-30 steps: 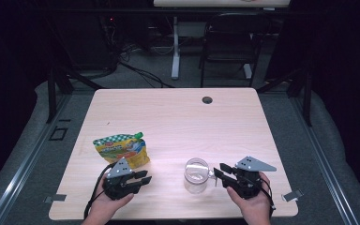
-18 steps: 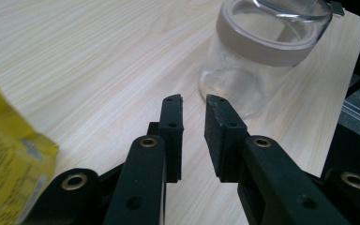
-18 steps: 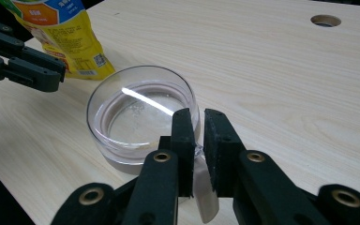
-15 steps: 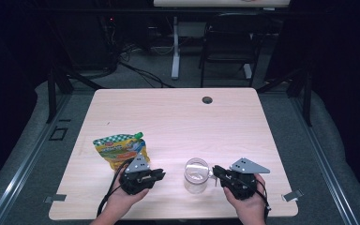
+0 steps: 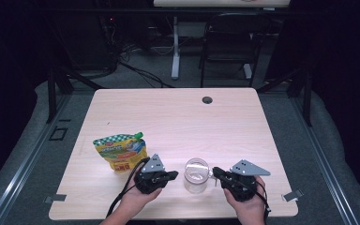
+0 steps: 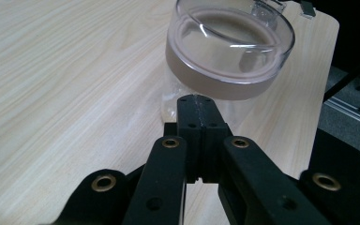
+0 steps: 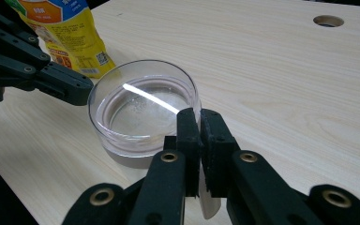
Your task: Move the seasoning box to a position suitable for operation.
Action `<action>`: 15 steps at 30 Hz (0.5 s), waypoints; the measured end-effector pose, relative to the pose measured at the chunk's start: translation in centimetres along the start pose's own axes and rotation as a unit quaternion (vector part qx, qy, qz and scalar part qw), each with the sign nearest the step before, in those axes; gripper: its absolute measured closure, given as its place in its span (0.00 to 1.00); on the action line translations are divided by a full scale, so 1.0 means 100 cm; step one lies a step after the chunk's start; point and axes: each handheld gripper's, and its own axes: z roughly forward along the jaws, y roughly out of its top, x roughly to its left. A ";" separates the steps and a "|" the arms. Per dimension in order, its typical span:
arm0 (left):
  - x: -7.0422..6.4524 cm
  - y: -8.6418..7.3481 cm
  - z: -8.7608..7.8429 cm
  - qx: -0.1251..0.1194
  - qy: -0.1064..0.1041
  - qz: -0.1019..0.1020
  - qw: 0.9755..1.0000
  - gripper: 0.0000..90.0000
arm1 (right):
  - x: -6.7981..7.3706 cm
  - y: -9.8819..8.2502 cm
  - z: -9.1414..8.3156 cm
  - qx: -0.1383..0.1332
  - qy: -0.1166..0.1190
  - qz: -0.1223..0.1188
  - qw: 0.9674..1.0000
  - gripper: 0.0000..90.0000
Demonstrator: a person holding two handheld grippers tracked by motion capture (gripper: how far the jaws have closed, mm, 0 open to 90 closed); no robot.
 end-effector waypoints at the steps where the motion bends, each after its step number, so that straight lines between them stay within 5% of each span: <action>1: 0.000 0.000 0.001 0.000 0.000 0.001 1.000 1.00 | 0.000 0.000 0.000 -0.002 0.001 0.000 1.000 0.97; 15: -0.007 0.006 0.013 0.006 -0.012 0.012 1.000 1.00 | 0.001 -0.002 -0.001 -0.002 0.003 -0.001 1.000 0.99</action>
